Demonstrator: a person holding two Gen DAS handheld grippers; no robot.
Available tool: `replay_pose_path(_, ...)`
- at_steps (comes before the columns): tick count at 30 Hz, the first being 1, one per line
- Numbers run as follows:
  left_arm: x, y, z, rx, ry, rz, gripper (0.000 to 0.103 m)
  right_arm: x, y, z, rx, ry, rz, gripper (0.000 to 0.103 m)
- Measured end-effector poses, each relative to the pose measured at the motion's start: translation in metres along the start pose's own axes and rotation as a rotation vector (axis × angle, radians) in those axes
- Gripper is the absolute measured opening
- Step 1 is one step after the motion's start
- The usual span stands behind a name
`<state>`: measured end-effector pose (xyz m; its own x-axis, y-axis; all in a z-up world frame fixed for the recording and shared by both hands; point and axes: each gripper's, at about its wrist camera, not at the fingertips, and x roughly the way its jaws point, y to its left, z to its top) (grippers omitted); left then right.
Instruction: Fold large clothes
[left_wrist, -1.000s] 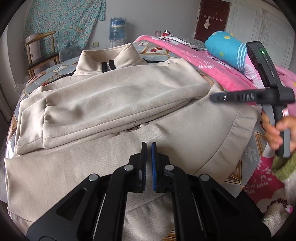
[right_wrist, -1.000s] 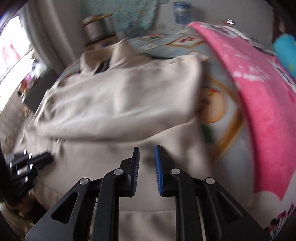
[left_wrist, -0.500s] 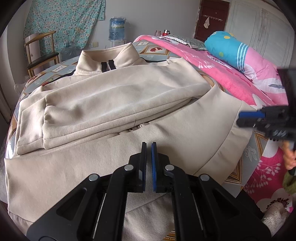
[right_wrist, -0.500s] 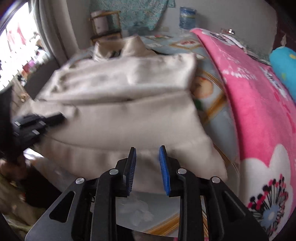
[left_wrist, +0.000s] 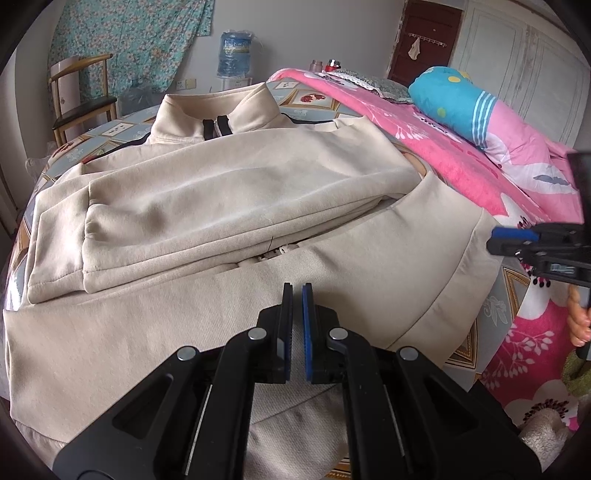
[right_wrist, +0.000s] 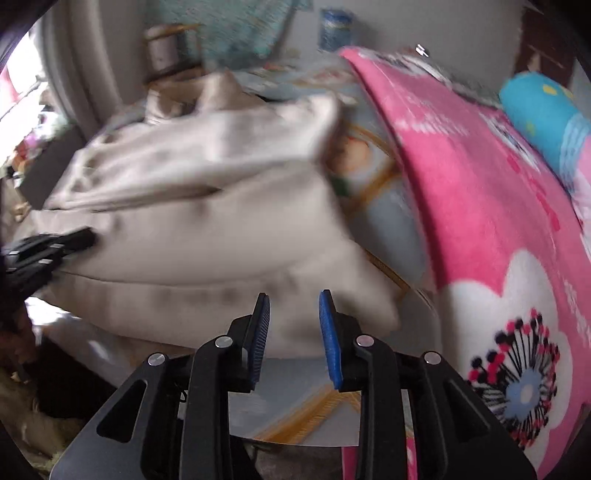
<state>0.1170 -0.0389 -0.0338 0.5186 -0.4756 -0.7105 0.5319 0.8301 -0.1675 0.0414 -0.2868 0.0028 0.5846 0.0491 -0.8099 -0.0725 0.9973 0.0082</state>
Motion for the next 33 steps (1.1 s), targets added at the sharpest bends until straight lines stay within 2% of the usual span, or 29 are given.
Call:
replay_pose_path(3,0.001,0.0,0.001,-0.002,0.005,-0.002,0.005,0.0,0.035,0.004,-0.061,-0.011,0.112,0.029)
replay_pose_path(8,0.001,0.001,0.002,-0.012,0.008,-0.003,0.005,0.028,0.072,-0.002,-0.107,0.037,0.2,0.029)
replay_pose_path(12,0.001,0.003,0.001,-0.023,0.003,-0.012,0.005,0.029,0.078,-0.004,-0.13,0.039,0.165,0.029)
replay_pose_path(16,-0.004,0.004,0.002,-0.033,0.006,-0.004,0.005,0.017,0.08,0.0,-0.108,0.004,0.194,0.029)
replay_pose_path(19,-0.027,0.003,0.001,-0.023,-0.042,0.009,0.005,0.021,0.081,0.004,-0.107,-0.005,0.191,0.029)
replay_pose_path(21,-0.041,0.001,-0.004,-0.014,-0.048,0.018,0.005,0.029,0.083,0.011,-0.108,-0.004,0.193,0.029)
replay_pose_path(26,-0.045,0.004,-0.029,-0.037,0.046,0.049,0.006,0.045,0.092,0.011,-0.139,0.023,0.173,0.029)
replay_pose_path(30,-0.051,0.009,-0.037,-0.087,0.032,0.043,0.007,0.047,0.096,0.012,-0.161,0.025,0.148,0.031)
replay_pose_path(32,-0.054,0.012,-0.035,-0.104,0.028,0.063,0.007,0.042,0.094,0.015,-0.148,0.021,0.165,0.032)
replay_pose_path(33,-0.058,0.013,-0.035,-0.11,0.022,0.071,0.007,0.038,0.093,0.015,-0.141,0.017,0.182,0.037)
